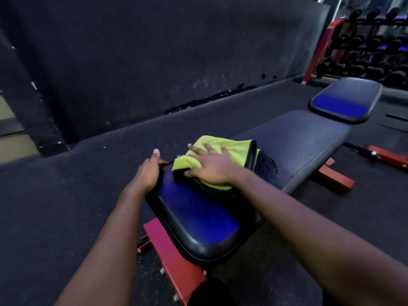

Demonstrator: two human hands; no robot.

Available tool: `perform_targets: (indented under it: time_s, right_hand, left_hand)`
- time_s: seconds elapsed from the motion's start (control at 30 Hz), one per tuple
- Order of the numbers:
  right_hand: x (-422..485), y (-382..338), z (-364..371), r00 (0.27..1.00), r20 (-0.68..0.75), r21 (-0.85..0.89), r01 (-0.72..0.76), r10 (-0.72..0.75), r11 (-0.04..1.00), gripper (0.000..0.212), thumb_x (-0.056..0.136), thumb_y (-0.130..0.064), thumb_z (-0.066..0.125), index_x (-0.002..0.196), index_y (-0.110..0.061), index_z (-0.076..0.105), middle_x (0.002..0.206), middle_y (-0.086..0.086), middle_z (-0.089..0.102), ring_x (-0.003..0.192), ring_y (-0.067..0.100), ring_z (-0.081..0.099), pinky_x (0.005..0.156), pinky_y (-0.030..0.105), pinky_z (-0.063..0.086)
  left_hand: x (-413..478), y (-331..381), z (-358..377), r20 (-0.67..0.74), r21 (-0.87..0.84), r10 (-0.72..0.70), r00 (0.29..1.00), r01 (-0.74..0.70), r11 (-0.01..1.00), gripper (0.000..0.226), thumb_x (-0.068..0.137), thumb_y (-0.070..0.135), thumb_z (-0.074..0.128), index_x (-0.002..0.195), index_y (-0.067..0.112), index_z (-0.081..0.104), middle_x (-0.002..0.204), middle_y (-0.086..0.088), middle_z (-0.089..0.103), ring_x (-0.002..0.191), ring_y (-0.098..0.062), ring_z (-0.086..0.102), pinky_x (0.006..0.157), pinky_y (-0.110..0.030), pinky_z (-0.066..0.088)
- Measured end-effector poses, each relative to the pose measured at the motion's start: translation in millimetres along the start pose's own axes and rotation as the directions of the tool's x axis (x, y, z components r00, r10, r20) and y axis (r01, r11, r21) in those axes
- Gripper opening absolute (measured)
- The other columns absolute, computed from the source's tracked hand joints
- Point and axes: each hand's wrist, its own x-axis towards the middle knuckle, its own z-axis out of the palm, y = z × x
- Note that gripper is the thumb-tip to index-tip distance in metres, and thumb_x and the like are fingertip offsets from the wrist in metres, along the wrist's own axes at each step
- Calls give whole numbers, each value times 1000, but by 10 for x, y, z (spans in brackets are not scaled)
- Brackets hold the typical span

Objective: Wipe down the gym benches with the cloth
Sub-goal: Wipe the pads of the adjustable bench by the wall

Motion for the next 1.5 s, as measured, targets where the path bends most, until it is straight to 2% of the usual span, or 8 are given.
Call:
perform_targets:
  time_s: [0.17,0.43,0.73,0.87,1.0,1.17,1.3,1.5]
  right_hand:
    - [-1066,-6,230,900,-87,-58,423,-427,904,68,88,-70,33,151,-50,20,163,-24,-4,152,7,-7,117,47,-4]
    - [-127,511,-51,992,-40,45,-118,120,992,69,93,-65,43,154,-41,24,165,-16,0,153,17,-1,118,61,1]
    - [-1152,44,230,907,-83,-37,410,-412,911,67,89,-67,35,152,-47,23,163,-23,-2,151,5,-4,118,42,-7]
    - [-1010,501,41,995,-34,43,93,-92,995,73,94,-63,44,156,-38,15,159,-23,-7,146,-4,-7,122,45,-4]
    - [-115,326,-82,996,-7,53,-93,93,994,71,94,-63,44,156,-38,19,166,-8,-8,153,17,-4,120,57,-1]
    - [-23,-449,62,980,-22,-46,195,-196,980,62,95,-62,41,152,-49,21,166,-7,-1,153,21,0,118,61,-4]
    - [-942,-351,240,854,-70,-92,509,-516,856,63,91,-64,36,150,-53,19,164,-18,-5,152,9,-8,118,47,-8]
    - [-491,38,15,997,-14,29,72,-72,997,59,95,-62,44,137,-65,3,162,-19,-7,152,8,-5,120,55,-1]
  left_hand:
    - [14,-54,24,-42,-30,-18,999,17,999,72,103,55,17,94,15,76,103,-12,71,101,-26,64,99,-37,44]
    - [-42,-36,37,-134,-5,-6,991,6,1000,74,99,59,14,77,22,74,105,-12,70,103,-28,61,104,-42,41]
    - [-20,-69,42,-184,-14,51,982,-55,998,75,99,60,13,71,24,72,104,-11,69,101,-26,61,100,-40,42]
    - [-163,-7,60,-284,11,78,956,-78,997,77,102,57,10,77,19,73,104,-8,66,100,-24,57,92,-35,38]
    - [-209,-84,-6,-409,38,135,902,-131,991,81,95,62,8,67,23,73,97,-10,70,99,-29,60,99,-43,43]
    - [-261,-168,-302,-228,-214,103,968,-153,965,81,103,56,15,71,10,74,77,-16,73,75,-32,69,62,-31,51]
    - [-278,-163,-412,-78,-234,103,992,-119,965,81,102,57,14,84,3,72,79,-12,74,71,-21,68,59,-27,48]
    - [-374,-259,-510,-16,-238,72,997,-74,969,77,90,72,14,105,18,67,94,-13,74,82,-25,69,64,-32,49]
